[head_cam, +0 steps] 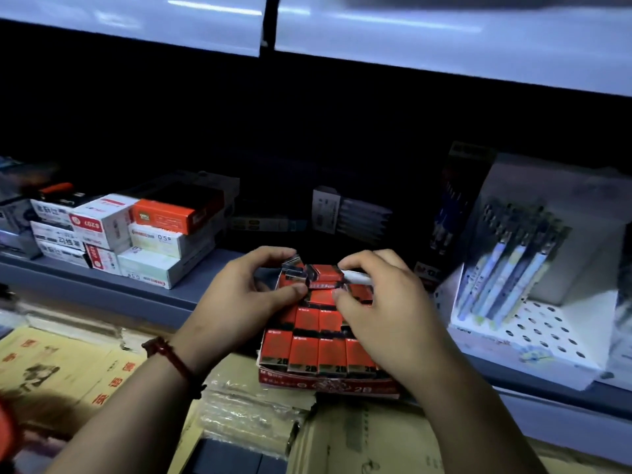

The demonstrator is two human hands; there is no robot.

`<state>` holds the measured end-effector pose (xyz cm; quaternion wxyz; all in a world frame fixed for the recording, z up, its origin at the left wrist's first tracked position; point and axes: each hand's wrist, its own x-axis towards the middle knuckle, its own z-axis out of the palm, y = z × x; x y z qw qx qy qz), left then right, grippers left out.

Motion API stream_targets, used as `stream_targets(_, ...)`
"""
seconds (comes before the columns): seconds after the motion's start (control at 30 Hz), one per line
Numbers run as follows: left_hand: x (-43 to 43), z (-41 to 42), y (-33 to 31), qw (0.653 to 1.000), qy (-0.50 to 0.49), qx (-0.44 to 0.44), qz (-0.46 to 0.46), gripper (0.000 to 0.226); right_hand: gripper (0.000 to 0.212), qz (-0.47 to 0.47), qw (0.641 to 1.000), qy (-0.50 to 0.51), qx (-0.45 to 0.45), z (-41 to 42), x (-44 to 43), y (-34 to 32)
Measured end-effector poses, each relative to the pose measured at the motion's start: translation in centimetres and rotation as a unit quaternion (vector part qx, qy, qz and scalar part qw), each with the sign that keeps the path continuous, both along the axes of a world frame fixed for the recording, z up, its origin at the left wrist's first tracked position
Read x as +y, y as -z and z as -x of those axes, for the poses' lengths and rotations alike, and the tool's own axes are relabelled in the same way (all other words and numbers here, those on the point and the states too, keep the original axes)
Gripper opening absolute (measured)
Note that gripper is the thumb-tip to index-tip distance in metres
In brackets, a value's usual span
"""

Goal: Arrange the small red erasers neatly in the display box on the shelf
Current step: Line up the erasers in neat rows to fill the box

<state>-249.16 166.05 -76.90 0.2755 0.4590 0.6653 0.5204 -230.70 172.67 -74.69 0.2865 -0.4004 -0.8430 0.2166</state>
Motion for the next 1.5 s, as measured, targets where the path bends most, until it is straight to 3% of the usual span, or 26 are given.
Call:
stream_targets(0.2, 0.9, 0.9, 0.4, 0.999, 0.001, -0.033, -0.034, 0.032, 0.040, -0.013, 0.998, -0.010, -0.060, 1.2, 1.2, 0.2)
stream_targets(0.53, 0.8, 0.9, 0.0, 0.994, -0.007, -0.082, -0.068, 0.037, 0.032, 0.044, 0.996, -0.021, -0.069, 2.0, 2.0, -0.4)
stream_targets(0.67, 0.2, 1.2, -0.5, 0.977, -0.006, -0.177, -0.117, 0.042, 0.032, 0.026, 0.998, -0.010, -0.062, 2.3, 1.6, -0.2)
stream_targets(0.8, -0.7, 2.4, -1.1, 0.960, 0.069, -0.249, -0.107, 0.046, 0.028, 0.033, 0.998, -0.009, -0.049, 2.2, 1.5, -0.1)
stream_targets(0.97, -1.2, 2.2, -0.9, 0.979, 0.130, -0.148, -0.054, 0.042, 0.022, 0.021, 0.999, -0.018, -0.038, 2.1, 1.6, 0.3)
stream_targets(1.27, -1.7, 1.9, -0.9, 0.979, 0.136, -0.150, -0.031, 0.029, 0.023, 0.015, 0.998, -0.041, -0.047, 2.0, 1.8, 0.3)
stream_targets(1.5, -1.6, 3.1, -0.6, 0.956, 0.112, -0.256, -0.086, 0.044, 0.030, 0.040, 0.998, -0.040, -0.037, 2.0, 2.0, 0.3)
